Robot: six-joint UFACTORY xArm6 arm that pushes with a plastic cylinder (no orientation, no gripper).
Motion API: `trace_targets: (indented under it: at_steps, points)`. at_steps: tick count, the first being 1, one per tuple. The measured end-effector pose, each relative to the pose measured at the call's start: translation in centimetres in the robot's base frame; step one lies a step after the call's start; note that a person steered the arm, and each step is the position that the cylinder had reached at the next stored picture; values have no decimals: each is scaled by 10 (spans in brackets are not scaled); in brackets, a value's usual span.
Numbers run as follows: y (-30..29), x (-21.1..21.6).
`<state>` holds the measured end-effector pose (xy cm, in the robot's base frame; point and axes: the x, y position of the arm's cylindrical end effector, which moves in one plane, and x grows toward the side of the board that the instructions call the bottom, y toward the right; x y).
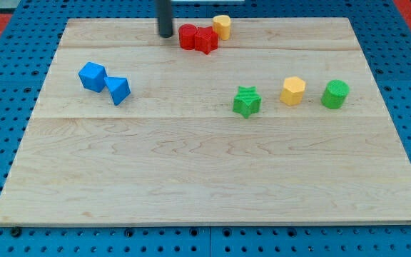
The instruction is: Push the yellow hexagon to the bottom side of the red star
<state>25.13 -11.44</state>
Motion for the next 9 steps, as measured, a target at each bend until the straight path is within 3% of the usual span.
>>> trace_targets:
  at_steps: [1,2,3,4,5,6,8,9]
  points:
    - [21,96]
    - [107,147]
    - [187,151]
    - [208,179]
    - [275,173]
    - [275,146]
    - [118,71]
    - [107,95]
